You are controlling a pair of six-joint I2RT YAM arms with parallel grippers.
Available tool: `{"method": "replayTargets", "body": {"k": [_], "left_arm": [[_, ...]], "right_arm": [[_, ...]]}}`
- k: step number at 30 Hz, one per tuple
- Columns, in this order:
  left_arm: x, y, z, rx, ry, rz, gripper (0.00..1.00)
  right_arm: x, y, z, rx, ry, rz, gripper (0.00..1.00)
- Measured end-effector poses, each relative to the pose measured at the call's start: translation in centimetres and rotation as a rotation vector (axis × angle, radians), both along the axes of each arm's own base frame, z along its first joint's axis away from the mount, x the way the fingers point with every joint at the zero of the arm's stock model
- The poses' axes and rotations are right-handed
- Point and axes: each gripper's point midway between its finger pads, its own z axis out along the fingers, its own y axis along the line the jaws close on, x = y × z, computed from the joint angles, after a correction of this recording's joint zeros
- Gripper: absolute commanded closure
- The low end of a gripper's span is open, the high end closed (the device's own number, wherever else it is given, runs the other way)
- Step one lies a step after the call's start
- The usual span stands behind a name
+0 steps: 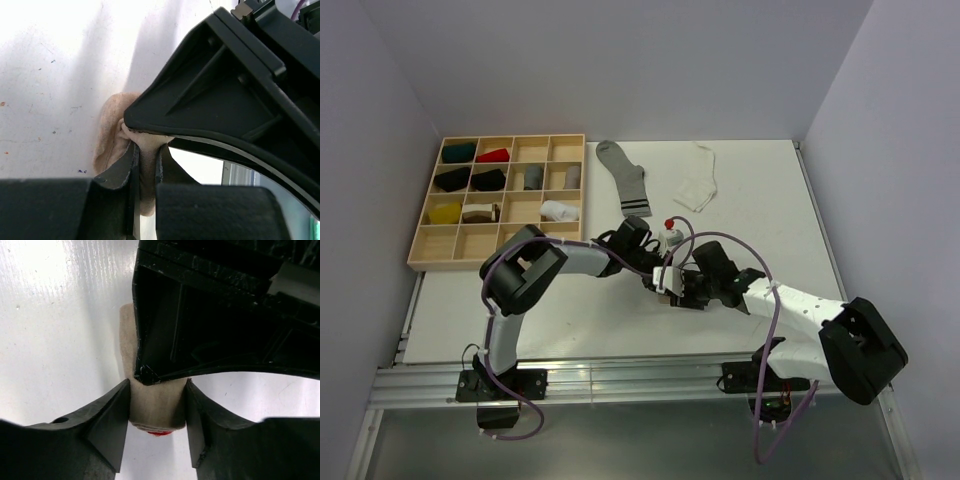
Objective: Roll the socks
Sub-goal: Roll the sock at the center of the board.
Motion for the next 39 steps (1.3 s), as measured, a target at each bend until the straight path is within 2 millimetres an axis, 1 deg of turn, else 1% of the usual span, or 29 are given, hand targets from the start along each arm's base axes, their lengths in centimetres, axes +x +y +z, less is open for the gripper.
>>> {"method": "replayTargets", "body": {"k": [2,3,4,6,8,9,10,11,12,14,15,17,23,28,31,32,33,34,36,39], "left_arm": [[0.0,0.0,0.0,-0.003,0.005,-0.003,1.0],[0.0,0.0,0.0,-0.005,0.007,-0.005,1.0],[0.0,0.0,0.0,-0.007,0.009,-0.006,1.0],[0.0,0.1,0.0,-0.009,0.014,-0.008,1.0],[0.0,0.2,0.1,-0.01,0.02,-0.009,0.99],[0.0,0.2,0.1,-0.01,0.025,-0.005,0.96],[0.0,0.2,0.1,-0.009,0.032,0.0,0.95],[0.0,0.3,0.1,-0.012,0.037,0.005,0.88],[0.1,0.3,0.1,-0.015,0.044,0.011,0.84],[0.2,0.5,0.2,-0.026,0.063,0.033,0.79],[0.3,0.7,0.2,-0.034,0.074,0.049,0.7],[0.4,1.1,0.3,-0.044,0.095,0.084,0.65],[0.7,2.5,0.9,-0.036,0.135,0.191,0.61],[1.4,3.7,1.3,-0.015,0.146,0.299,0.6],[2.0,5.4,1.6,-0.009,0.134,0.4,0.58],[2.2,6.3,1.7,-0.004,0.123,0.443,0.54],[2.5,7.1,2.0,-0.004,0.104,0.486,0.53],[2.7,7.8,2.3,-0.006,0.087,0.524,0.51],[3.4,9.2,3.5,-0.025,0.025,0.606,0.51],[4.5,10.1,6.0,-0.084,-0.081,0.686,0.52]], "right_arm": [[0.0,0.0,0.0,-0.002,0.001,0.001,0.54],[-0.1,0.0,-0.1,-0.005,0.002,0.002,0.64],[0.0,0.0,-0.1,-0.009,0.002,0.004,0.69],[0.0,0.0,-0.2,-0.018,0.008,0.003,0.77],[0.1,0.0,-0.3,-0.026,0.017,0.002,0.81],[0.1,0.0,-0.3,-0.03,0.024,0.001,0.85],[0.1,0.0,-0.3,-0.033,0.029,0.002,0.87],[0.2,0.1,-0.3,-0.036,0.033,0.002,0.89],[0.2,0.1,-0.3,-0.039,0.037,0.003,0.9],[0.3,0.2,-0.3,-0.041,0.043,0.004,0.9],[0.3,0.3,-0.3,-0.04,0.046,0.007,0.91],[0.4,0.7,-0.2,-0.035,0.052,0.015,0.91],[0.3,1.5,-0.2,-0.022,0.066,0.037,0.92],[0.5,1.7,-0.2,-0.023,0.071,0.04,0.93],[0.5,1.6,-0.2,-0.035,0.078,0.041,0.93],[0.5,1.5,-0.2,-0.04,0.082,0.039,0.93],[0.6,1.5,-0.2,-0.044,0.086,0.04,0.93],[0.6,1.5,-0.3,-0.049,0.091,0.04,0.93],[0.6,1.6,-0.3,-0.059,0.105,0.041,0.94],[0.8,1.7,-0.3,-0.074,0.128,0.043,0.94]]}}
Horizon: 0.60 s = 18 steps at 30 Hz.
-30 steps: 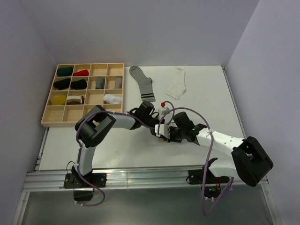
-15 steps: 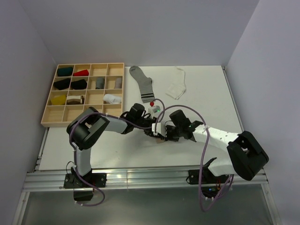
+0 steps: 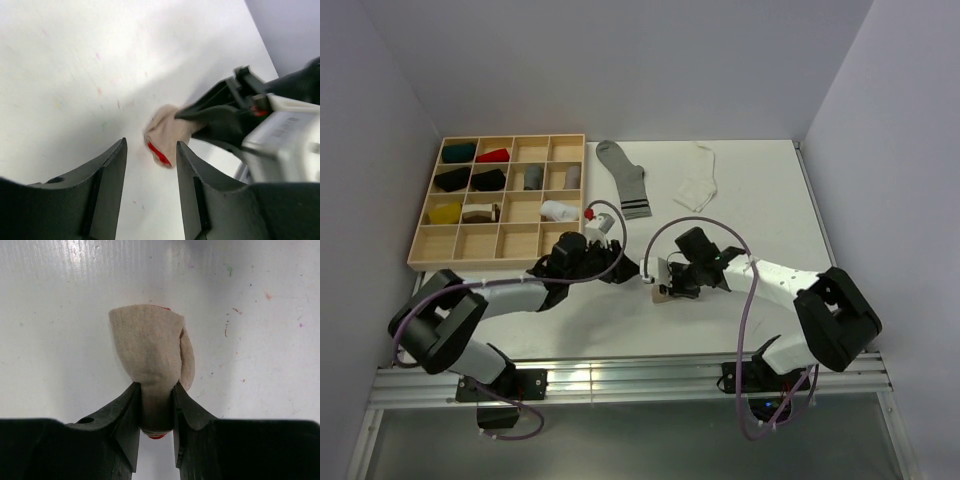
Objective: Roll the socks
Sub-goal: Roll the sock at the center of the board.
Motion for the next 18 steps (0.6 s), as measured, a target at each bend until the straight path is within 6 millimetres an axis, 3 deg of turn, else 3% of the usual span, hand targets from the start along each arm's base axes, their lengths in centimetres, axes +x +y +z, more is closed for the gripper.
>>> {"method": "replayTargets", "body": {"k": [4,8,11,18], "left_arm": [[0.3,1.1,2.7,-0.011,-0.198,0.108,0.51],[-1.8,2.1,3.5,-0.006,-0.343,0.157,0.47],[-2.2,3.0,3.8,0.027,-0.441,0.203,0.46],[-4.4,1.4,3.4,0.202,-0.658,0.134,0.36]], "right_arm": [[0.3,0.3,-0.1,-0.021,0.06,0.0,0.94],[0.8,0.8,-0.1,-0.028,0.122,-0.002,0.94],[0.8,0.9,-0.2,-0.035,0.164,-0.003,0.94],[1.0,1.0,-0.2,-0.062,0.27,-0.01,0.94]]}}
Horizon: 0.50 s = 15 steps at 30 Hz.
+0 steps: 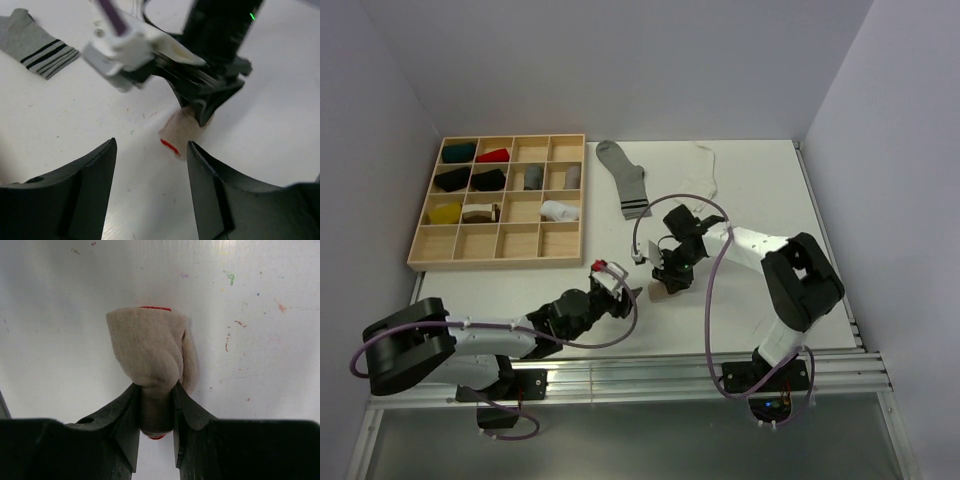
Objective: Roll the socks
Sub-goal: Roll the sock at the center of the board.
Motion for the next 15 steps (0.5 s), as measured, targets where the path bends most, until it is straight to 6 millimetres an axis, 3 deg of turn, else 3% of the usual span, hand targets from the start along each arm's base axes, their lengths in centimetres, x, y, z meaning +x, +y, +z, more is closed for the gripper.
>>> {"method": "replayTargets", "body": {"k": [7,13,15], "left_arm": [[-0.9,-3.8,-1.4,0.233,-0.117,-0.091,0.33],[-1.9,-5.1,-3.1,0.363,-0.193,-0.161,0.3],[-1.9,-5.1,-4.0,0.407,-0.21,-0.176,0.21]], "right_arm": [[0.0,0.0,-0.1,-0.024,0.071,-0.008,0.94],[0.1,-0.1,-0.2,-0.04,0.132,-0.017,0.94],[0.0,-0.1,-0.2,-0.043,0.151,-0.02,0.94]]}}
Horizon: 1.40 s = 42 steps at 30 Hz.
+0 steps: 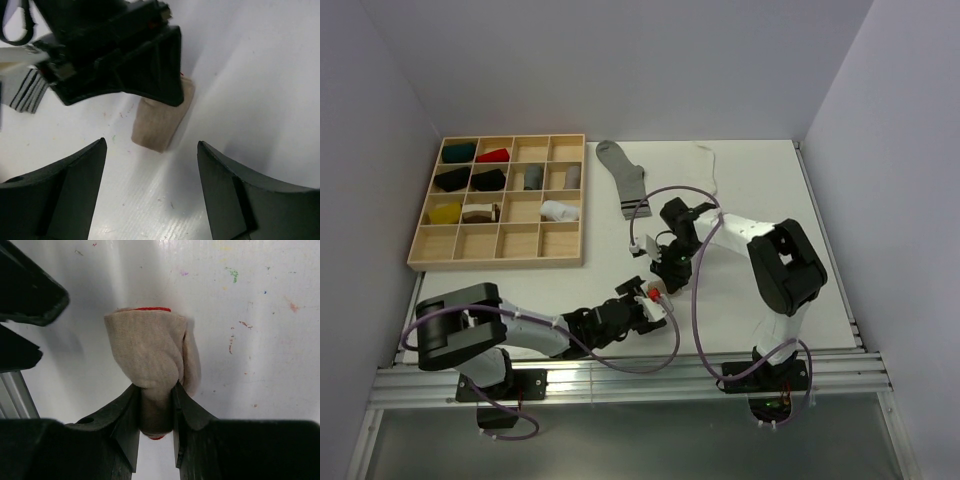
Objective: Roll the socks
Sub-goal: Roll the sock at the center of the board.
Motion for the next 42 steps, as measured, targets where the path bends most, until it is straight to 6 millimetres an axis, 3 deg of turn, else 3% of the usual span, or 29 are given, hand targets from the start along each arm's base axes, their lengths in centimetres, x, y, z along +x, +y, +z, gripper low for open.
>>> {"method": "replayTargets", "body": {"k": [6,12,27,42], "left_arm": [[-0.4,-0.5,-2.7,0.103,-0.045,-0.042,0.2],[0.4,-1.6,-3.8,0.147,-0.106,-0.048,0.19],[1.0,-4.1,-3.9,0.171,-0.133,-0.115,0.2],[0.6,-5.3,-5.1,0.217,-0.084,-0.167,0.34]], "right_arm": [[-0.1,0.0,0.0,-0.003,0.046,-0.01,0.94],[-0.5,0.0,0.0,-0.006,0.077,-0.009,0.95],[-1.7,-0.3,-0.1,-0.018,0.166,-0.005,0.95],[-2.8,-1.3,0.1,-0.059,0.274,0.013,0.96]]}}
